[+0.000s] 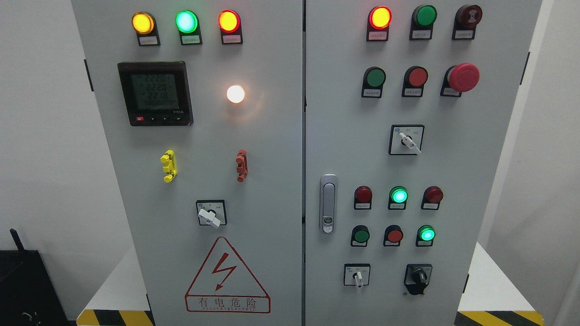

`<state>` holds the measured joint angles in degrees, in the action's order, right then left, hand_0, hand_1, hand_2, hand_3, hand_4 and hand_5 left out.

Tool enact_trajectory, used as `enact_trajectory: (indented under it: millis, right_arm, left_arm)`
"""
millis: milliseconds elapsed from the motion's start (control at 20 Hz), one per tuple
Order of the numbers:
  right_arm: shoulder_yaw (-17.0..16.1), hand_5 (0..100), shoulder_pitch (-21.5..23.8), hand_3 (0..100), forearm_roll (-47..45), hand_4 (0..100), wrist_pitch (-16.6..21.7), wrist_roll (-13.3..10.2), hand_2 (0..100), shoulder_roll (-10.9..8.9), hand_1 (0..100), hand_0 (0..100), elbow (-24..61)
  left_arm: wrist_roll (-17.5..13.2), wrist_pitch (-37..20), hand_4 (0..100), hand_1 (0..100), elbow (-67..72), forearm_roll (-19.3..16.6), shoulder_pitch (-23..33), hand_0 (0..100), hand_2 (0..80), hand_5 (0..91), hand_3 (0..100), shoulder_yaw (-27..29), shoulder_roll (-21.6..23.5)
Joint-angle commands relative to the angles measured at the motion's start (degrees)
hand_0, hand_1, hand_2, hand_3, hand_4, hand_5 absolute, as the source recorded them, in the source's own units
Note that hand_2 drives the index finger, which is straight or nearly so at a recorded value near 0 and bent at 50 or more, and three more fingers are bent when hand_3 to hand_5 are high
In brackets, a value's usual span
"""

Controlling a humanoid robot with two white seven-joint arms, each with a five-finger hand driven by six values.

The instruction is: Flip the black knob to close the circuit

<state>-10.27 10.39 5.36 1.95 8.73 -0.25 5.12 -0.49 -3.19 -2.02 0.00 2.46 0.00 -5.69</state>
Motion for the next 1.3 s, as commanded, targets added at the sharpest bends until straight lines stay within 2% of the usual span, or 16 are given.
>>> enact_trajectory:
  millis: [0, 300, 400, 450, 550, 600, 700, 800, 850, 900, 950, 1050, 1150, 1250]
  right_arm:
    - [-0.1, 0, 0.0, 0, 0.0, 0, 0.1, 0.2, 0, -0.71, 0, 0, 0.2]
    - [-0.2, 0, 0.0, 0, -0.1, 0, 0.2, 0.2, 0, -0.71, 0, 0, 0.2]
    - [-0.1, 0, 0.1, 0, -0.2, 0, 0.9, 0.9, 0, -0.71, 0, 0, 0.6]
    - [-0.1, 0, 0.2, 0, -0.6, 0, 2.2, 2.0, 0, -0.8, 0, 0, 1.6]
    - [0.5, 0, 0.4, 0, -2.9, 0, 5.2, 6.5, 0, -0.63, 0, 0, 6.5]
    - [1.0, 0, 1.3, 0, -3.2, 0, 6.0, 7.3, 0, 0.51, 0, 0, 10.9]
    - [1.6, 0, 4.6, 0, -3.3, 0, 6.1, 8.7, 0, 1.04, 0, 0, 19.6]
    - [1.4, 0, 6.7, 0, -3.9, 0, 6.3, 13.5, 0, 1.31, 0, 0, 28.9]
    - [1.6, 0, 8.1, 0, -5.1, 0, 6.6, 14.9, 0, 1.48, 0, 0, 34.7]
    - [2.2, 0, 9.5, 0, -6.5, 0, 6.8, 15.3, 0, 2.35, 0, 0, 41.7]
    - [3.2, 0, 11.0, 0, -7.7, 0, 6.8, 15.4, 0, 3.41, 0, 0, 49.4]
    - [4.7, 0, 13.9, 0, -9.4, 0, 6.0, 15.0, 0, 3.68, 0, 0, 65.9]
    - [5.2, 0, 14.5, 0, -9.5, 0, 5.1, 14.7, 0, 3.59, 0, 0, 76.9]
    - [5.3, 0, 15.3, 1, -9.6, 0, 4.9, 12.2, 0, 3.42, 0, 0, 85.8]
  left_arm:
    - [0.0, 0.0, 2, 0, 0.0, 0.4, 0.0, 0, 0.0, 0.0, 5, 0.6, 0.0]
    - [0.0, 0.0, 2, 0, 0.0, 0.4, 0.0, 0, 0.0, 0.0, 5, 0.6, 0.1]
    - [0.0, 0.0, 2, 0, 0.0, 0.4, 0.0, 0, 0.0, 0.0, 5, 0.6, 0.0]
    - [0.0, 0.0, 2, 0, 0.0, 0.4, 0.0, 0, 0.0, 0.0, 5, 0.6, 0.0]
    - [0.0, 0.0, 2, 0, 0.0, 0.4, 0.0, 0, 0.0, 0.0, 5, 0.6, 0.1]
    - [0.0, 0.0, 2, 0, 0.0, 0.4, 0.0, 0, 0.0, 0.0, 5, 0.7, 0.1]
    - [0.0, 0.0, 2, 0, 0.0, 0.4, 0.0, 0, 0.0, 0.0, 5, 0.6, 0.0]
    - [0.0, 0.0, 2, 0, 0.0, 0.4, 0.0, 0, 0.0, 0.0, 5, 0.6, 0.1]
    - [0.0, 0.0, 2, 0, 0.0, 0.4, 0.0, 0, 0.0, 0.0, 5, 0.6, 0.0]
    - [0.0, 0.0, 2, 0, 0.0, 0.4, 0.0, 0, 0.0, 0.0, 5, 0.6, 0.0]
    - [0.0, 0.0, 2, 0, 0.0, 0.4, 0.0, 0, 0.0, 0.0, 5, 0.6, 0.1]
    - [0.0, 0.0, 2, 0, 0.0, 0.4, 0.0, 0, 0.0, 0.0, 5, 0.6, 0.1]
    - [0.0, 0.0, 2, 0, 0.0, 0.4, 0.0, 0, 0.0, 0.0, 5, 0.6, 0.0]
    - [0.0, 0.0, 2, 0, 0.0, 0.4, 0.0, 0, 0.0, 0.0, 5, 0.6, 0.0]
